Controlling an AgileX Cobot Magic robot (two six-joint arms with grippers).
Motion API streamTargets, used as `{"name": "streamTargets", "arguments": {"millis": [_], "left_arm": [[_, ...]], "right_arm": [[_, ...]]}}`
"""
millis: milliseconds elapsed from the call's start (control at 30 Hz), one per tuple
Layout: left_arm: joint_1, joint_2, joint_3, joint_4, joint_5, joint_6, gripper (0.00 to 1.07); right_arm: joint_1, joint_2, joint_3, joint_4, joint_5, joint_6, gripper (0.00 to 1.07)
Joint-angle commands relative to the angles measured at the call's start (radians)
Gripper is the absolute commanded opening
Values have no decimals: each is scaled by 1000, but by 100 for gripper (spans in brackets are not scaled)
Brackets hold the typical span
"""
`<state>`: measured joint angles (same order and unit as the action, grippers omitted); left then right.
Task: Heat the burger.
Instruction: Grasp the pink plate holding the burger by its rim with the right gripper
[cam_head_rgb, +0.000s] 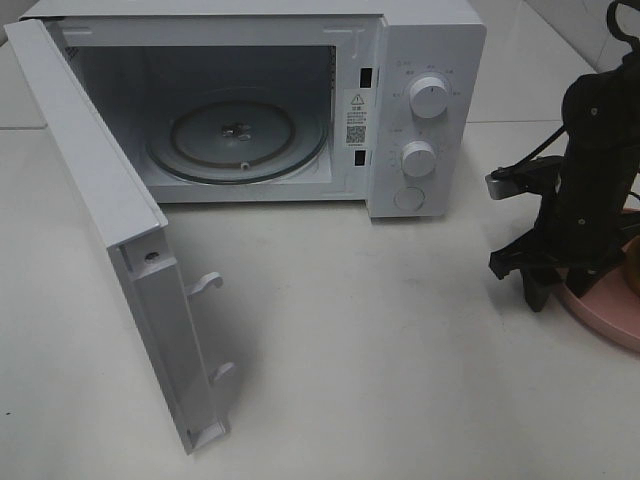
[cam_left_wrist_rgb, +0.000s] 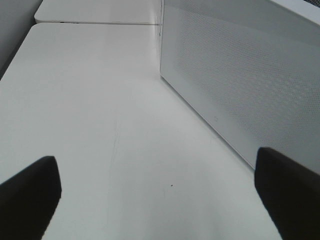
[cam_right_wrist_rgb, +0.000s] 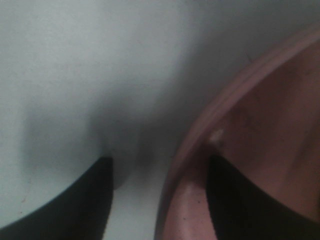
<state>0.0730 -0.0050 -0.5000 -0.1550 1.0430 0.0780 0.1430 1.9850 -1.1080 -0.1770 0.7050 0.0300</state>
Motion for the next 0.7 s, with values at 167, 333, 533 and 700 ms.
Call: {"name": "streamTargets", "arguments": {"millis": [167, 333, 533, 700], "left_arm": [[-2, -25, 4, -1, -6, -4, 101], [-2, -25, 4, -1, -6, -4, 101], [-2, -25, 4, -1, -6, -4, 101], [-2, -25, 4, -1, -6, -4, 101]], "right_arm": [[-3, 5, -1, -40, 11, 57, 0], [-3, 4, -1, -57, 16, 83, 0], [12, -19, -1, -147, 55, 170, 0], [25, -47, 1, -238, 87, 280, 0]]}}
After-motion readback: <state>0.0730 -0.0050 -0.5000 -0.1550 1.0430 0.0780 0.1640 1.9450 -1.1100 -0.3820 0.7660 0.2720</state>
